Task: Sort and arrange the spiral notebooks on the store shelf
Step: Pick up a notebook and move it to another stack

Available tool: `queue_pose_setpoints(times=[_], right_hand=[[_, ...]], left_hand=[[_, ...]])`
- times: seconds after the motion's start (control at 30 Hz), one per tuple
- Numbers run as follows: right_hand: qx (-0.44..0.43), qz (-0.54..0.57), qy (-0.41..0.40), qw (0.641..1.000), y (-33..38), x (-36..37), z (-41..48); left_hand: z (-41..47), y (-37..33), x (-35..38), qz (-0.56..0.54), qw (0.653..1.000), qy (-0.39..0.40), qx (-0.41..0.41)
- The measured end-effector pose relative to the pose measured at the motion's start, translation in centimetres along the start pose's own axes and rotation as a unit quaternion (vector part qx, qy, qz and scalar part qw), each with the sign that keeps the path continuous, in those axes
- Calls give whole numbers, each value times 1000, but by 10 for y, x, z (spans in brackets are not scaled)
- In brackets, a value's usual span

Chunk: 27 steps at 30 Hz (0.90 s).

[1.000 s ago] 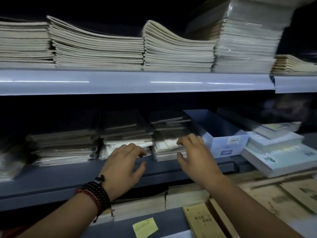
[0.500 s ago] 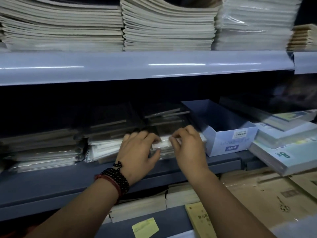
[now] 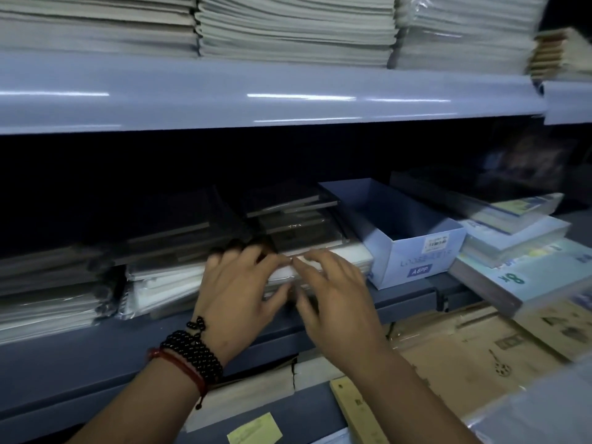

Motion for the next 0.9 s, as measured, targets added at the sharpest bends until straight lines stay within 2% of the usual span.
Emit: queue_pose_setpoints(times=[0.17, 0.33, 0.43, 0.6, 0.73, 0.8, 0.87, 0.9], right_hand=[[21, -16, -36, 999, -2, 10, 1], [-56, -61, -63, 995, -9, 4, 2], [-70, -55, -82, 993, -11, 2, 1], [-86, -55, -101, 990, -9, -2, -14], [-104, -45, -74, 991, -6, -17, -34], [-65, -5, -66, 996, -5, -28, -40], [99, 107, -128, 981, 0, -37, -45], [214, 198, -165, 942, 4, -37, -46]], left_hand=[[-1, 1, 3, 20, 999, 0, 34], [-3, 1, 8, 36, 997, -28, 60], [-3, 0, 7, 21, 997, -31, 62], [-4, 1, 4, -14, 998, 7, 59], [-6, 4, 5, -25, 997, 37, 66], [-5, 3, 5, -21, 997, 31, 65], [-4, 2, 5, -19, 998, 27, 57], [-4, 2, 4, -18, 998, 25, 54]])
Point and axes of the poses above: each hand's wrist, its own z-axis towards the middle knuckle, its own x-axis out of the palm, y = z × x, the point moved 1 cm from there along z, towards the middle knuckle, and after that the axes turned 7 degrees about -x, right-handed, at the moved point
